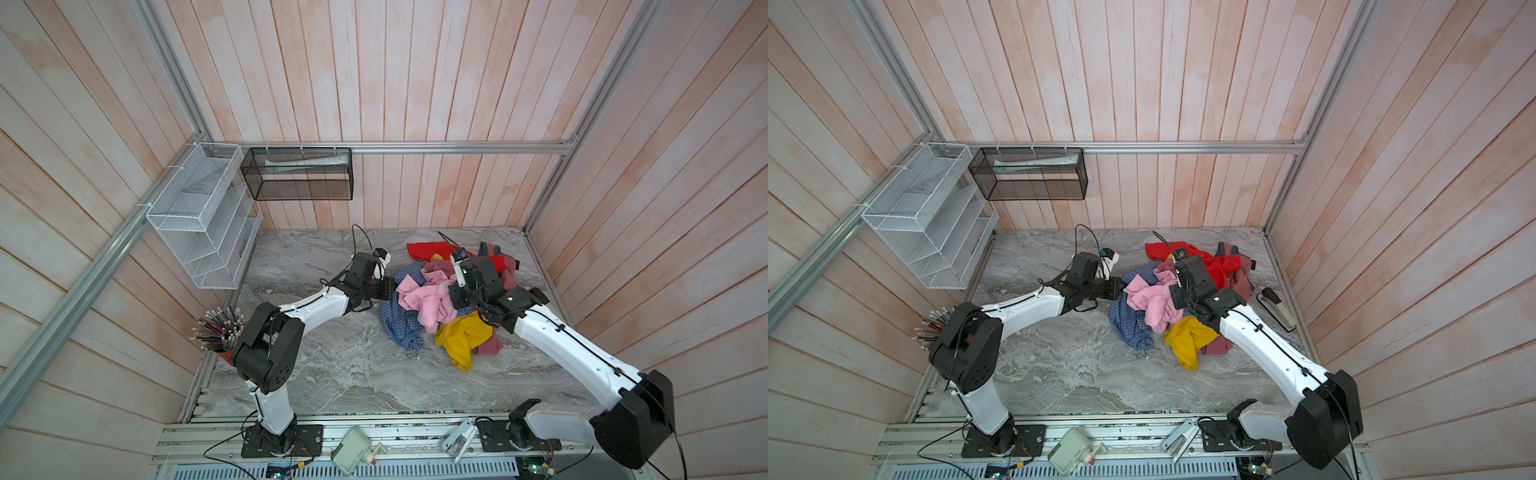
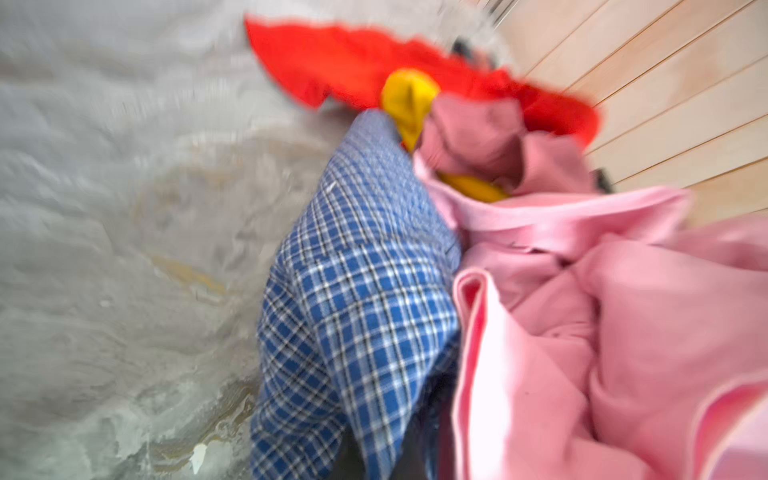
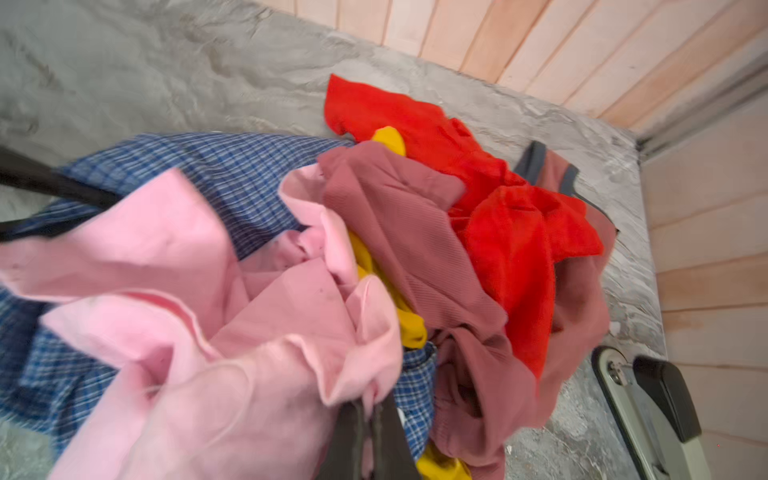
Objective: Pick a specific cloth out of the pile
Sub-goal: 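Grasp the blue plaid shirt with left gripper while right gripper pinches pink shirt, then lift the blue plaid shirt with the left gripper, right gripper holding pink shirt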
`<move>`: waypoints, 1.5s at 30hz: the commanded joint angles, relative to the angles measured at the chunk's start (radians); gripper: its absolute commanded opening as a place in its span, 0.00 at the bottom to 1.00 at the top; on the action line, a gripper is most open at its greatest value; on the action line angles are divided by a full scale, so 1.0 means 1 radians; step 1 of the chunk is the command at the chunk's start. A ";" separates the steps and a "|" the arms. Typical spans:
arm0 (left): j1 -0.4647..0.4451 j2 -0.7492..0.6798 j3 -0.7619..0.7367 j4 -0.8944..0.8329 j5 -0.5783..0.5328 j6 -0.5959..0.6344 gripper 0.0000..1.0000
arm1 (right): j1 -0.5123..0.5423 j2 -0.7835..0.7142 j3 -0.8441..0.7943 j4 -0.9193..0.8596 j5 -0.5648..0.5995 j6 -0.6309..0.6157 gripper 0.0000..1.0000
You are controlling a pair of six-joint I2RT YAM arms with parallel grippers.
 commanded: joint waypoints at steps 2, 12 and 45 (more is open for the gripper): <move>0.000 -0.093 0.028 0.031 -0.015 -0.012 0.00 | -0.085 -0.063 -0.054 0.018 0.070 0.080 0.00; -0.027 -0.199 0.088 0.012 -0.022 -0.014 0.00 | -0.279 -0.031 -0.177 0.022 -0.020 0.166 0.00; -0.053 -0.261 0.269 -0.135 0.146 0.129 0.09 | -0.437 -0.034 -0.306 0.202 -0.155 0.218 0.90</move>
